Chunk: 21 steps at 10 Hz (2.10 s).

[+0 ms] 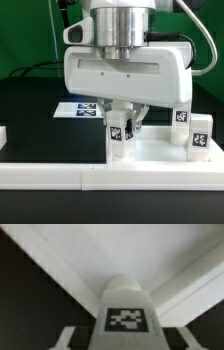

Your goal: Assemble square table

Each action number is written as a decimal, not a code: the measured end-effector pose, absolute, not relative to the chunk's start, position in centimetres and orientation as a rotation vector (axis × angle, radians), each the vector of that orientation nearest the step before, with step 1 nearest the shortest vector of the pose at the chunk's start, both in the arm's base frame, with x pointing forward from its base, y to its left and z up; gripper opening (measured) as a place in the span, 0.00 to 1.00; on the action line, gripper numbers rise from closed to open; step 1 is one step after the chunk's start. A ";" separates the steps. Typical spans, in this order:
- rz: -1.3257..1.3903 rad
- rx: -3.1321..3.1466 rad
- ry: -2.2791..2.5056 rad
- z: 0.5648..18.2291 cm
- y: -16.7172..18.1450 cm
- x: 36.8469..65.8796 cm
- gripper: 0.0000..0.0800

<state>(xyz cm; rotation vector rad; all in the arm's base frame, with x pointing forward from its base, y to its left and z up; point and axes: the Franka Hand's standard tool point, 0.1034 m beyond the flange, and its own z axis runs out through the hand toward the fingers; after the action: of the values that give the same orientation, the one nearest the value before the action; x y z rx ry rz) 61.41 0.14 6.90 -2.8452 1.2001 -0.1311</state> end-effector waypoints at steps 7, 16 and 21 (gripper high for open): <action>-0.001 -2.035 2.187 6.6 0.5 61.9 0.36; -0.077 -2.059 2.031 8.0 0.6 63.0 0.76; -0.225 -2.618 1.309 7.6 1.3 62.9 0.81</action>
Offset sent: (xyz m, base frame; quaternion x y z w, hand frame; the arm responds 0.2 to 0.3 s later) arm 0.0055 -0.0049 -0.0010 -0.0507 -0.0074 0.3200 0.9460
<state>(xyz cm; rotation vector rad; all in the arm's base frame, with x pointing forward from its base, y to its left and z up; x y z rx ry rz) 62.87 1.30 7.57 -2.6184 1.3094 -0.2254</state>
